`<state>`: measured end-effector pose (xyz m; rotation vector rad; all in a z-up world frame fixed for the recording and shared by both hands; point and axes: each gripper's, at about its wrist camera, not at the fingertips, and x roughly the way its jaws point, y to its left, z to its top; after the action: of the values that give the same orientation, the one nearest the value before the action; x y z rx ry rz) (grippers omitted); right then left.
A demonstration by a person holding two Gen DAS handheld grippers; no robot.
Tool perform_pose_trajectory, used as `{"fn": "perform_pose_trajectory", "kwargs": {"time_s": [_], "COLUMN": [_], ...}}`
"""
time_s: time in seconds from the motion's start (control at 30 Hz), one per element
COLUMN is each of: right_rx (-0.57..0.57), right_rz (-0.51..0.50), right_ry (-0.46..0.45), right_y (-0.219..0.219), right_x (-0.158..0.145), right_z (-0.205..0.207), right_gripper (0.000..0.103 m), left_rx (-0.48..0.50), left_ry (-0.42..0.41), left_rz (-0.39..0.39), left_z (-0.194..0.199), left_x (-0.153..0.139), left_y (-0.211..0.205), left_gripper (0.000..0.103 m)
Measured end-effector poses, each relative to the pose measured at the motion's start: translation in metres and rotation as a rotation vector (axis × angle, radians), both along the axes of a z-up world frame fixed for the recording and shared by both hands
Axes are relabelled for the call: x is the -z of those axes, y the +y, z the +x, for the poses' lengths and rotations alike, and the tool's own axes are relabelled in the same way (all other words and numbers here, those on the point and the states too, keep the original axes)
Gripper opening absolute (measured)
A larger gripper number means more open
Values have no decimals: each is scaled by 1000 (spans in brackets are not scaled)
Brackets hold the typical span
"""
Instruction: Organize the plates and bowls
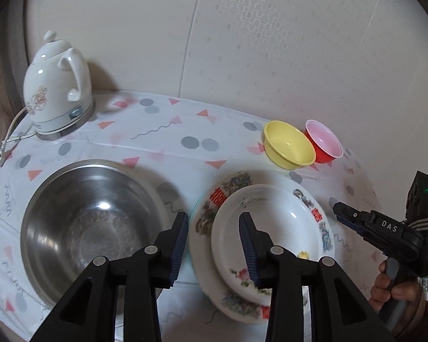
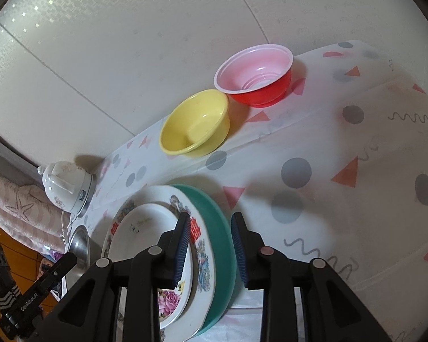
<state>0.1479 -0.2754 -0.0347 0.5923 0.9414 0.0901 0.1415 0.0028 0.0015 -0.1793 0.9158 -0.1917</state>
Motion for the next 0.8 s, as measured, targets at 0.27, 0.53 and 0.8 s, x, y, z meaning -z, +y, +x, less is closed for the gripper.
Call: {"fn": "perform_pose_trajectory", "kwargs": {"time_s": [0.27, 0.53, 0.8], "right_rx": [19, 23, 31], "right_rz": [2, 9, 20], "right_ry": [-8, -9, -18], "right_y": [-9, -13, -14], "right_x": [-4, -7, -9], "right_z": [13, 33, 60], "right_gripper": [30, 30, 29], "left_rx": [24, 41, 36], "left_ry": [30, 72, 84], "left_rz": [6, -19, -44], "left_z": [26, 61, 96], "left_x": [4, 11, 13], "left_y": [-18, -31, -39], "left_gripper": [39, 40, 45]}}
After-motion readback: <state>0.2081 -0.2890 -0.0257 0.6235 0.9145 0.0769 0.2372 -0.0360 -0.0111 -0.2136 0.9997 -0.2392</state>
